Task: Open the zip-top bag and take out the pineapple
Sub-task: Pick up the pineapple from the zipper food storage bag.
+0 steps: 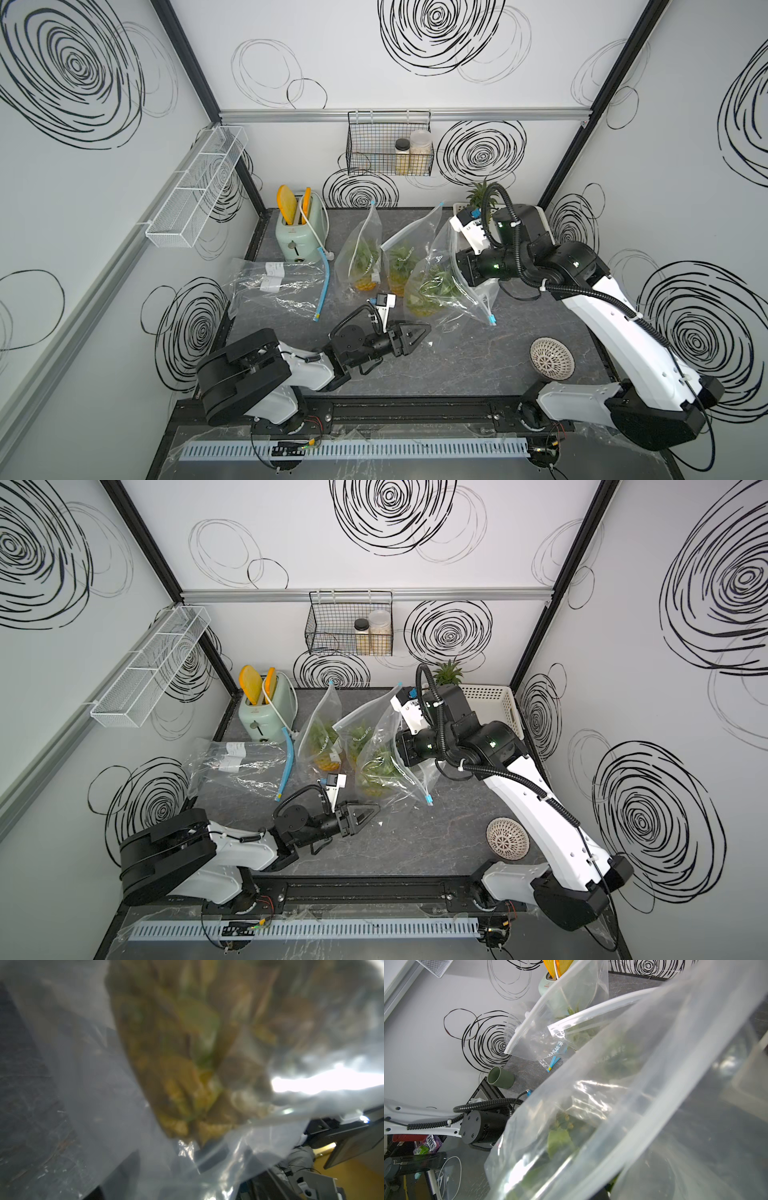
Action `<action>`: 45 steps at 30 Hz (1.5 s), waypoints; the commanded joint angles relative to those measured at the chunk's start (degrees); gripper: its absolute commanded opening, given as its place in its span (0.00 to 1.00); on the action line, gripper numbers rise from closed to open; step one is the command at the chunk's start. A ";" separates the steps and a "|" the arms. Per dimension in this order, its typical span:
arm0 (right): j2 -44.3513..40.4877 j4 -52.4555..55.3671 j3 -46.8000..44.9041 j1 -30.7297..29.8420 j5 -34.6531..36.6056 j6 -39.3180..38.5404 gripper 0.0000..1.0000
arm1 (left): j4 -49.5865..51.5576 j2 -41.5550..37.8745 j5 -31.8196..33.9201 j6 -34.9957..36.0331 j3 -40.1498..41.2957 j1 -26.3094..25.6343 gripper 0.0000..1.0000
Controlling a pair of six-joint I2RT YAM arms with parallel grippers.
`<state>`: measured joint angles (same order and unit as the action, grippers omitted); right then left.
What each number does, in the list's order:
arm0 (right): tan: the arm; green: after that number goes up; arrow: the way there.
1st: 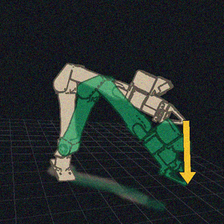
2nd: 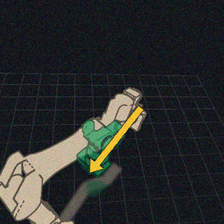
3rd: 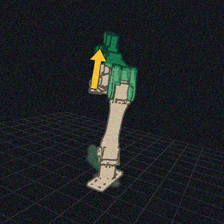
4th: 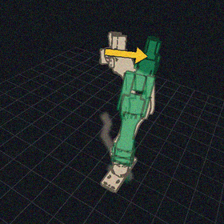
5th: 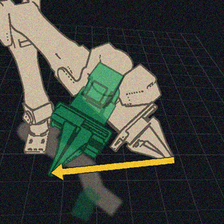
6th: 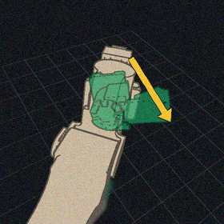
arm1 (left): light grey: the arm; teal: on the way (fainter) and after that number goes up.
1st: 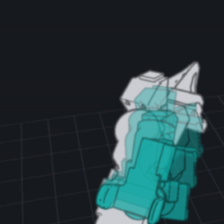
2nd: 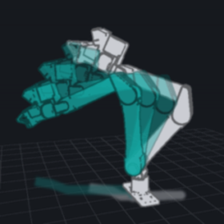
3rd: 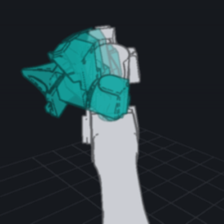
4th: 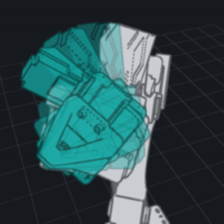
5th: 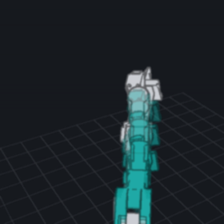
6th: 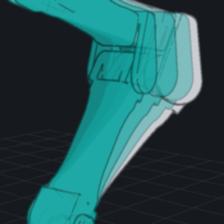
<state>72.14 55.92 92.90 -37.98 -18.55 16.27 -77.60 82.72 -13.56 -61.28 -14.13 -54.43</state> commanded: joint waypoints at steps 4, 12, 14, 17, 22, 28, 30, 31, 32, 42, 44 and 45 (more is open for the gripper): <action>-2.85 -3.80 1.23 -1.02 -1.77 0.98 0.00 | -7.59 0.58 -0.06 -0.05 -0.62 0.29 0.09; -4.41 -4.15 1.82 -1.57 -5.75 1.31 0.00 | 20.18 -13.75 8.85 12.04 -1.83 -2.44 0.00; -4.81 -3.97 2.19 -1.91 -6.36 1.39 0.00 | 34.19 -19.53 14.84 17.47 -4.39 -3.28 0.00; -5.49 -4.22 2.38 -2.74 -7.20 1.73 0.00 | 51.16 -26.91 22.43 23.48 -7.05 -2.37 0.00; -6.51 -5.90 2.48 -3.68 -8.95 2.43 0.00 | 68.45 -33.29 25.66 29.33 -10.35 5.11 0.00; -7.47 -7.12 2.90 -3.99 -10.82 2.78 0.00 | 81.07 -35.78 33.36 34.62 -15.72 11.99 0.00; -7.71 -7.39 2.73 -3.96 -11.80 2.74 0.00 | 82.45 -35.64 34.08 36.55 -17.55 13.80 0.00; -7.80 -7.48 2.64 -3.99 -12.10 2.73 0.00 | 82.60 -35.48 34.25 37.24 -18.28 14.44 0.00; -7.90 -7.56 2.45 -4.08 -12.49 2.72 0.00 | 82.98 -35.36 34.66 38.72 -19.13 14.93 0.00; -9.99 -8.02 0.00 -4.04 -15.52 2.54 0.00 | 86.98 -36.18 40.87 42.57 -25.30 15.41 0.00; -10.53 -8.40 -0.09 -4.05 -15.81 2.62 0.00 | 87.95 -36.65 41.38 42.45 -25.84 15.20 0.00; -10.83 -8.59 -0.17 -4.04 -15.99 2.64 0.00 | 88.50 -37.17 41.99 42.32 -26.07 14.94 0.00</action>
<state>63.42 52.29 92.51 -41.56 -31.24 18.61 9.30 46.92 24.97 -20.32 -38.13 -39.46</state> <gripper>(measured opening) 0.133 0.048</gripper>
